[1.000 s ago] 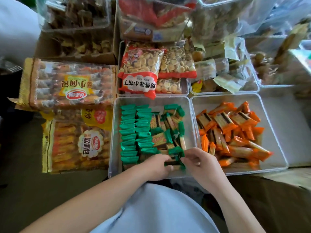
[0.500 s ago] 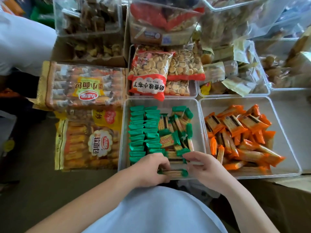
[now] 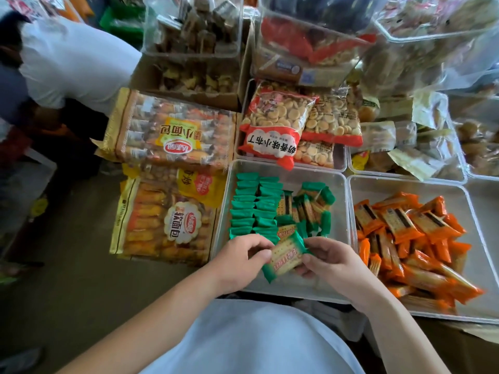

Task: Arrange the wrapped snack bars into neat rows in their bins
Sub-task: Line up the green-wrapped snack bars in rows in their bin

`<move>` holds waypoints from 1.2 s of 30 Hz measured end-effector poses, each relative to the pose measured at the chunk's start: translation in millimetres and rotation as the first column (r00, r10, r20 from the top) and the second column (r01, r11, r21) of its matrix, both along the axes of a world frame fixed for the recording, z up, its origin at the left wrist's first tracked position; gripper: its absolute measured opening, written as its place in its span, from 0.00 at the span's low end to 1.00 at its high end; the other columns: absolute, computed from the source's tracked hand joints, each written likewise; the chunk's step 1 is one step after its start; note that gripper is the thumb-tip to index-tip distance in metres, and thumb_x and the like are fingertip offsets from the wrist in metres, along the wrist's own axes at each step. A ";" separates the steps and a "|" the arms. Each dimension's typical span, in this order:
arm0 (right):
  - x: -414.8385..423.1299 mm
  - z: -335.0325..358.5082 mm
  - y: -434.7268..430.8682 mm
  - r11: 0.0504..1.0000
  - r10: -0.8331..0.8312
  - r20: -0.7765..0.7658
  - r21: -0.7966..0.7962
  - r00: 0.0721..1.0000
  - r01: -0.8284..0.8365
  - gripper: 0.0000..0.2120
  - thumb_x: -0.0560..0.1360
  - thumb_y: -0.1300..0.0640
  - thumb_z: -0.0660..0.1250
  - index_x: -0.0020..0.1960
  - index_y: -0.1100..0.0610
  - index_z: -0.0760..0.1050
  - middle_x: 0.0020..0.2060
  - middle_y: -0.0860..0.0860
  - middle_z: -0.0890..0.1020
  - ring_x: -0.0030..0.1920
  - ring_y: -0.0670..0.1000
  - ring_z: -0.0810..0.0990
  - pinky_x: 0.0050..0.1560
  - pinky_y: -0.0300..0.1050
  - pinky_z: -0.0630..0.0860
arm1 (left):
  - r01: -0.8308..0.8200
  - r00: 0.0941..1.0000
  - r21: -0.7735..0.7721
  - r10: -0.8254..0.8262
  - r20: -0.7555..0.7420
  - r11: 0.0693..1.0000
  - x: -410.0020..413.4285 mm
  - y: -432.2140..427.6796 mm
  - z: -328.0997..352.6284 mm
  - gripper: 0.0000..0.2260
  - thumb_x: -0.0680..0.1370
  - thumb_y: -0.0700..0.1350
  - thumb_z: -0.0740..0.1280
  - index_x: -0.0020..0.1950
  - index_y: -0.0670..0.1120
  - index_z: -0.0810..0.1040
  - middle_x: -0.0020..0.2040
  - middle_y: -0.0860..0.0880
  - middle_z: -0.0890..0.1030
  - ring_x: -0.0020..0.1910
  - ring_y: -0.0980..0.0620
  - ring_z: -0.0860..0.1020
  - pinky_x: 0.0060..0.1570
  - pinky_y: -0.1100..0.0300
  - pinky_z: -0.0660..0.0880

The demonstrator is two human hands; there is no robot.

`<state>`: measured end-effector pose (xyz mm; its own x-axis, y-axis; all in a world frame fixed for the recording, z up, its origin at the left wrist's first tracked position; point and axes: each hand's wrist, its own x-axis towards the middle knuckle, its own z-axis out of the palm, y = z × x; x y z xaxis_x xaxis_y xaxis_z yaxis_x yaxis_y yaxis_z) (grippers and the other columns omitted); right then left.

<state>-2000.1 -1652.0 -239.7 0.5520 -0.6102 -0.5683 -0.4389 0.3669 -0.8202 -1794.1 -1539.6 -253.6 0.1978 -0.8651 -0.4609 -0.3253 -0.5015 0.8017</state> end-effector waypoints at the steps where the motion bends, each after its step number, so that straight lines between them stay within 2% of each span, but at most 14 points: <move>1: 1.4 0.9 -0.7 1.000 0.009 0.001 0.000 1.000 -0.009 0.11 0.80 0.62 0.70 0.62 0.54 0.79 0.50 0.54 0.88 0.48 0.57 0.88 0.51 0.52 0.84 | -0.012 1.000 -0.008 0.012 -0.001 1.000 0.2 0.3 -0.8 0.09 0.84 0.46 0.66 0.62 0.52 0.83 0.52 0.59 0.83 0.47 0.67 0.78 0.45 0.73 0.72; 4: 6.1 -0.3 -1.9 0.998 0.014 -0.045 -0.064 0.999 -0.016 0.09 0.80 0.60 0.71 0.59 0.53 0.80 0.47 0.53 0.89 0.45 0.56 0.88 0.50 0.54 0.84 | -0.008 1.000 -0.007 0.008 0.006 1.000 1.7 1.5 -3.3 0.10 0.84 0.44 0.66 0.61 0.52 0.83 0.53 0.59 0.84 0.48 0.69 0.78 0.45 0.74 0.72; 8: 14.1 -5.5 -1.6 0.976 0.046 -0.155 -0.202 0.987 -0.077 0.07 0.79 0.62 0.72 0.55 0.52 0.81 0.44 0.51 0.88 0.41 0.51 0.88 0.47 0.52 0.86 | -0.128 0.988 -0.019 0.130 0.081 0.992 15.8 4.6 -7.5 0.14 0.83 0.41 0.67 0.67 0.53 0.80 0.58 0.59 0.82 0.54 0.64 0.80 0.57 0.66 0.77; 13: 21.1 -10.1 -0.7 0.998 -0.064 -0.072 -0.027 0.995 0.062 0.06 0.81 0.64 0.68 0.57 0.59 0.79 0.46 0.56 0.88 0.46 0.57 0.88 0.51 0.57 0.85 | -0.033 0.999 0.072 0.034 -0.009 0.997 21.8 6.5 -6.1 0.20 0.79 0.47 0.74 0.70 0.54 0.78 0.60 0.58 0.82 0.57 0.62 0.81 0.62 0.61 0.79; 15: 24.7 -10.8 1.2 0.991 -0.121 -0.048 0.057 0.991 0.124 0.06 0.81 0.65 0.68 0.57 0.60 0.78 0.48 0.59 0.88 0.47 0.58 0.88 0.52 0.58 0.85 | -0.010 1.000 0.032 0.009 0.029 0.999 20.6 6.6 -3.2 0.17 0.77 0.49 0.74 0.66 0.58 0.79 0.58 0.60 0.83 0.56 0.62 0.81 0.60 0.57 0.81; 16: 25.5 -13.4 3.2 0.994 -0.104 -0.070 0.031 0.992 0.107 0.06 0.80 0.65 0.69 0.57 0.59 0.79 0.50 0.58 0.88 0.47 0.55 0.88 0.51 0.55 0.85 | -0.015 0.998 0.013 0.015 0.066 1.000 21.1 6.7 -1.3 0.15 0.78 0.48 0.73 0.64 0.58 0.80 0.57 0.61 0.83 0.55 0.62 0.81 0.60 0.57 0.80; 18: 23.1 -21.5 4.8 0.955 0.021 -0.227 -0.283 0.974 -0.087 0.13 0.76 0.60 0.76 0.58 0.52 0.78 0.55 0.48 0.85 0.48 0.43 0.85 0.49 0.38 0.82 | 0.019 0.988 -0.006 -0.018 0.154 1.000 23.6 6.9 3.2 0.15 0.79 0.48 0.72 0.65 0.58 0.80 0.59 0.61 0.82 0.58 0.61 0.79 0.63 0.61 0.77; 19: 22.0 -22.8 4.8 0.867 0.076 -0.308 -0.449 0.948 -0.216 0.19 0.74 0.57 0.78 0.61 0.47 0.77 0.57 0.42 0.81 0.50 0.38 0.81 0.48 0.31 0.78 | 0.061 0.979 -0.020 -0.055 0.199 0.998 24.5 6.3 5.5 0.16 0.79 0.48 0.72 0.67 0.58 0.80 0.63 0.61 0.81 0.62 0.61 0.78 0.65 0.64 0.74; 21: 24.9 -19.4 6.0 0.722 0.191 -0.317 -0.595 0.929 -0.352 0.28 0.71 0.54 0.80 0.68 0.42 0.75 0.58 0.37 0.77 0.50 0.33 0.77 0.47 0.25 0.73 | 0.118 0.967 -0.067 -0.100 0.233 0.991 23.9 4.9 9.9 0.19 0.80 0.48 0.72 0.71 0.57 0.78 0.68 0.60 0.79 0.66 0.61 0.75 0.67 0.66 0.70; 23: 32.7 -18.8 11.9 0.694 0.305 -0.238 -0.608 0.922 -0.387 0.25 0.72 0.54 0.80 0.67 0.43 0.78 0.52 0.36 0.80 0.46 0.38 0.79 0.45 0.30 0.75 | 0.125 0.970 -0.120 -0.095 0.223 0.985 20.8 2.5 12.2 0.21 0.79 0.47 0.73 0.71 0.59 0.77 0.64 0.60 0.81 0.63 0.62 0.77 0.66 0.64 0.73; 26: 40.5 -23.8 20.0 0.749 0.280 -0.194 -0.569 0.940 -0.340 0.20 0.75 0.60 0.76 0.62 0.44 0.78 0.38 0.33 0.80 0.36 0.41 0.78 0.38 0.31 0.70 | 0.044 0.985 -0.167 -0.015 0.173 0.985 17.5 -0.1 10.0 0.22 0.78 0.44 0.74 0.71 0.59 0.76 0.58 0.60 0.82 0.58 0.64 0.80 0.62 0.66 0.76; 29: 38.1 -35.8 20.7 0.841 0.194 -0.281 -0.445 0.940 -0.307 0.17 0.75 0.59 0.77 0.56 0.42 0.76 0.39 0.41 0.82 0.31 0.42 0.75 0.34 0.32 0.70 | -0.085 0.985 -0.165 0.108 0.131 0.983 25.0 4.7 2.5 0.23 0.81 0.42 0.70 0.74 0.55 0.74 0.63 0.56 0.81 0.56 0.64 0.80 0.58 0.69 0.77; 33: 41.7 -59.0 28.0 0.881 0.177 -0.378 -0.352 0.909 -0.318 0.12 0.74 0.53 0.78 0.55 0.47 0.81 0.51 0.45 0.78 0.41 0.42 0.79 0.44 0.29 0.74 | -0.153 0.973 -0.133 0.173 0.154 0.979 34.3 17.0 -4.8 0.21 0.82 0.39 0.67 0.75 0.52 0.74 0.61 0.55 0.80 0.56 0.68 0.78 0.55 0.73 0.75; 36: 46.2 -72.8 29.0 0.883 0.147 -0.471 -0.333 0.870 -0.330 0.13 0.75 0.57 0.75 0.59 0.52 0.83 0.54 0.50 0.80 0.53 0.51 0.80 0.55 0.38 0.74 | -0.103 0.977 -0.092 0.118 0.179 0.990 33.7 23.2 -8.4 0.21 0.83 0.40 0.66 0.75 0.53 0.74 0.61 0.57 0.80 0.56 0.66 0.79 0.57 0.71 0.76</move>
<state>-1953.9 -1622.9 -312.5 0.4726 -0.7110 -0.5207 -0.8038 -0.1055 -0.5854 -1760.4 -1516.5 -262.1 0.3686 -0.8664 -0.3370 -0.4168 -0.4780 0.7732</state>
